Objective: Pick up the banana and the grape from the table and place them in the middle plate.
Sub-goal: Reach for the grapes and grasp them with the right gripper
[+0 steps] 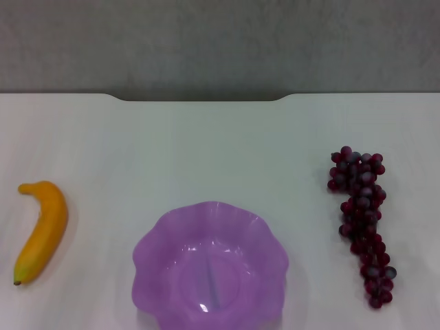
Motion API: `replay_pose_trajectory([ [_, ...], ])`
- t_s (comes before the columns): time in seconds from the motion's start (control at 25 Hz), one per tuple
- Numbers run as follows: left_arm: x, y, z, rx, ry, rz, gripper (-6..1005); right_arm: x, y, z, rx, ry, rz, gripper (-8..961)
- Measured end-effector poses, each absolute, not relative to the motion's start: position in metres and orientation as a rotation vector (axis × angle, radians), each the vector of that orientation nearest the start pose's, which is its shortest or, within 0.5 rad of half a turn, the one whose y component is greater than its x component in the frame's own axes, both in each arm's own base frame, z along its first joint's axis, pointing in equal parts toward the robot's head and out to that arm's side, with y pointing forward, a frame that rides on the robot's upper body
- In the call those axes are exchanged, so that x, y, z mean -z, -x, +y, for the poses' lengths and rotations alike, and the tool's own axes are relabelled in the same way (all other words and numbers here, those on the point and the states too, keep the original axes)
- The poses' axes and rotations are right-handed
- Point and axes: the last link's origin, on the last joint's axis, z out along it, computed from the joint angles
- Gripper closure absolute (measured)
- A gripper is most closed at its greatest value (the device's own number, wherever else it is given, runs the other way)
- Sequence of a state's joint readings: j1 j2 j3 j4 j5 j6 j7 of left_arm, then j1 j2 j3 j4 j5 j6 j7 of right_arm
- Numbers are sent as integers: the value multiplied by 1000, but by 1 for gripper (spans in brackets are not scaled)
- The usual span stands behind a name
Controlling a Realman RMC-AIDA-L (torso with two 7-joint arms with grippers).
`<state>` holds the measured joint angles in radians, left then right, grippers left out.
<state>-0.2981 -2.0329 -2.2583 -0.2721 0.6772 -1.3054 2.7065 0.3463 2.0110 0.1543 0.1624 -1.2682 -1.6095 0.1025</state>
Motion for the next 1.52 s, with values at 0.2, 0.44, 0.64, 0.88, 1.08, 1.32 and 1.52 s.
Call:
replay_pose_trajectory([
  [0.2, -66, 364, 308, 724, 1570, -402, 771, -68, -358, 278, -782, 1159, 355, 937],
  [0.44, -63, 365, 311, 708, 1578, -424, 689, -64, -352, 285, -791, 1205, 342, 839],
  [0.64, -61, 366, 312, 704, 1579, -438, 577, -60, -349, 290, -802, 1249, 346, 498],
  [0.88, -60, 366, 312, 702, 1578, -443, 335, -45, -352, 309, -799, 1384, 468, 366],
  [1.08, -61, 367, 310, 701, 1578, -438, 160, -39, -350, 315, -842, 1491, 519, 256],
  [1.32, -60, 367, 309, 700, 1579, -438, 96, -36, -356, 318, -858, 1597, 605, 65],
  [1.52, -59, 366, 310, 703, 1586, -433, 96, -24, -362, 323, -783, 1671, 690, 64],
])
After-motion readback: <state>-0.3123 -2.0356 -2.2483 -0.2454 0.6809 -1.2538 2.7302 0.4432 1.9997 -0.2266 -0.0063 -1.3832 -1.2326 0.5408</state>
